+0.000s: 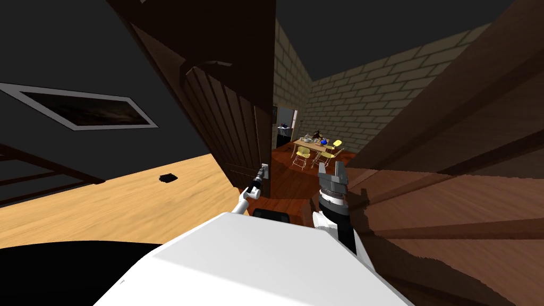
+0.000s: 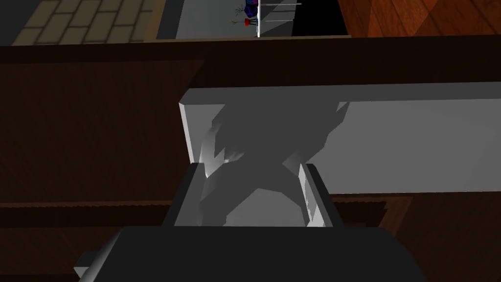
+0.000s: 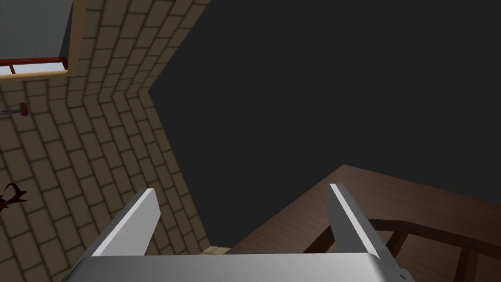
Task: Push the door open
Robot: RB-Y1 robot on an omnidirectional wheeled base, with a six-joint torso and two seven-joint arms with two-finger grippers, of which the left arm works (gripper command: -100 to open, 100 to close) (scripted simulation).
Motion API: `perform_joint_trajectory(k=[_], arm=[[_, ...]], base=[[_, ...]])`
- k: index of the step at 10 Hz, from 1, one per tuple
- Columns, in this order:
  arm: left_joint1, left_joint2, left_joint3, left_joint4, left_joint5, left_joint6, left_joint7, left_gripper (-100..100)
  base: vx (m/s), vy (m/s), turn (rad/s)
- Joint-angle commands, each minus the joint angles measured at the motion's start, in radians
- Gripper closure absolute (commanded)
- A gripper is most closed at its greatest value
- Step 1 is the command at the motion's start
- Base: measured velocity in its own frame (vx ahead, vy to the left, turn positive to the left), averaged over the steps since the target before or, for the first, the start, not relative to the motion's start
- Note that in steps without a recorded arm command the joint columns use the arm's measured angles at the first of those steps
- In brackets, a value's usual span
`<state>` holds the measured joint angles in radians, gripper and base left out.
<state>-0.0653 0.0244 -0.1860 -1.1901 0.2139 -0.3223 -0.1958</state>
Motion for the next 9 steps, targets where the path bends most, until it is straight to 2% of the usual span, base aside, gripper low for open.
perform_joint_trajectory(k=[1,5,8,9], arm=[[0.002,0.012,-0.018,-0.014,0.024,-0.003,-0.029,100],[0.019,0.018,-0.08,-0.032,0.081,-0.002,-0.09,100],[0.034,0.014,-0.14,-0.05,0.135,-0.001,-0.148,100],[0.041,0.028,-0.139,-0.057,0.123,0.002,-0.14,-100]], base=[[0.164,-0.012,0.193],[0.164,-0.03,0.207],[0.138,-0.032,0.277],[-0.03,0.029,0.105]])
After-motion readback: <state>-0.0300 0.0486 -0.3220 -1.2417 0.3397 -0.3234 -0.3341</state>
